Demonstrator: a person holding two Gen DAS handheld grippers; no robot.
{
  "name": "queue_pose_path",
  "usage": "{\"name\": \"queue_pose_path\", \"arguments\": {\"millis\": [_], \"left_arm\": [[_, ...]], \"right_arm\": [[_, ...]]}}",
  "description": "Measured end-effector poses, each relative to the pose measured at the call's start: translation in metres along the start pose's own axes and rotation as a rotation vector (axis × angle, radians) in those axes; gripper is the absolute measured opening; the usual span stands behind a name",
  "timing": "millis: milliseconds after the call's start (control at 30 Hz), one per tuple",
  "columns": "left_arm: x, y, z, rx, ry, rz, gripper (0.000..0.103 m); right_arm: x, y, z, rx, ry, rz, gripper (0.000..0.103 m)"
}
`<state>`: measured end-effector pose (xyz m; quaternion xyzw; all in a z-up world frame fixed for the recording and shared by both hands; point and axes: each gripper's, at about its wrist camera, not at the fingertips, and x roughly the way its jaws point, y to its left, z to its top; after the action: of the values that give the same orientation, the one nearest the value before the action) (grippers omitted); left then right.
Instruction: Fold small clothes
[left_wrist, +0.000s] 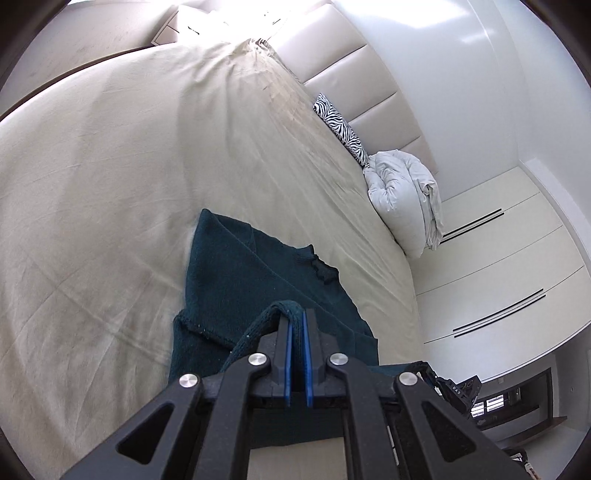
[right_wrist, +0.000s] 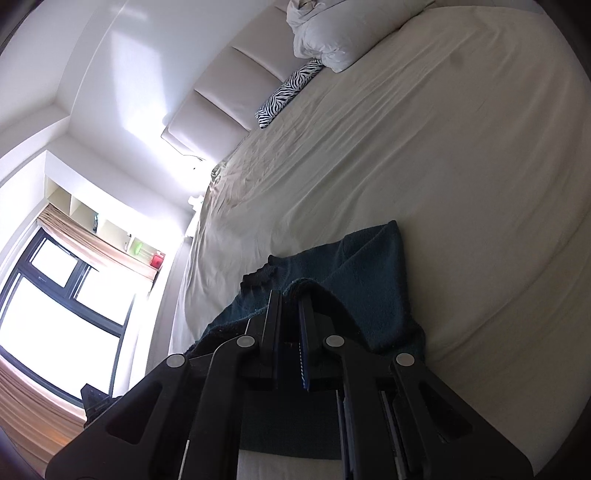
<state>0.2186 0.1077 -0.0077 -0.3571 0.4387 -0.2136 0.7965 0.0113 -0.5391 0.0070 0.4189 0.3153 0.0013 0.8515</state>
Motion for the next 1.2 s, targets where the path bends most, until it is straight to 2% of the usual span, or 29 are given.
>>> {"name": "queue_pose_path", "arguments": {"millis": [233,433,800,900,1000,1033,1067,1100,1133,1167,1200], "left_arm": [[0.054,0.006,0.044,-0.005,-0.012,0.06,0.005],[0.102,0.016,0.067,-0.006,0.009,0.13,0.006],[0.164,0.034,0.095,0.001,0.03,0.218,0.006],[0.175,0.038,0.097,-0.008,0.041,0.248,0.009],[0.175,0.041,0.094,-0.024,0.041,0.236,0.015],[0.173,0.039,0.093,-0.015,0.036,0.238,0.022],[0.169,0.038,0.091,-0.012,0.028,0.248,0.038],[0.162,0.039,0.09,-0.019,0.013,0.254,0.047],[0.155,0.039,0.09,-0.032,-0.009,0.246,0.057],[0.148,0.04,0.091,-0.042,-0.031,0.23,0.057],[0.141,0.039,0.091,-0.047,-0.041,0.222,0.057]], "right_arm": [[0.065,-0.019,0.03,0.035,0.009,-0.07,0.007],[0.12,-0.031,0.052,0.028,0.027,-0.134,0.007],[0.193,-0.063,0.067,0.068,0.06,-0.235,0.007],[0.203,-0.071,0.065,0.077,0.065,-0.25,0.007],[0.21,-0.07,0.063,0.075,0.076,-0.259,0.008],[0.211,-0.069,0.063,0.071,0.077,-0.259,0.012],[0.21,-0.067,0.064,0.061,0.068,-0.26,0.021],[0.208,-0.064,0.065,0.044,0.051,-0.27,0.027],[0.205,-0.061,0.066,0.028,0.032,-0.288,0.049],[0.199,-0.059,0.067,0.028,0.008,-0.305,0.068],[0.193,-0.056,0.067,0.035,-0.024,-0.304,0.068]]}}
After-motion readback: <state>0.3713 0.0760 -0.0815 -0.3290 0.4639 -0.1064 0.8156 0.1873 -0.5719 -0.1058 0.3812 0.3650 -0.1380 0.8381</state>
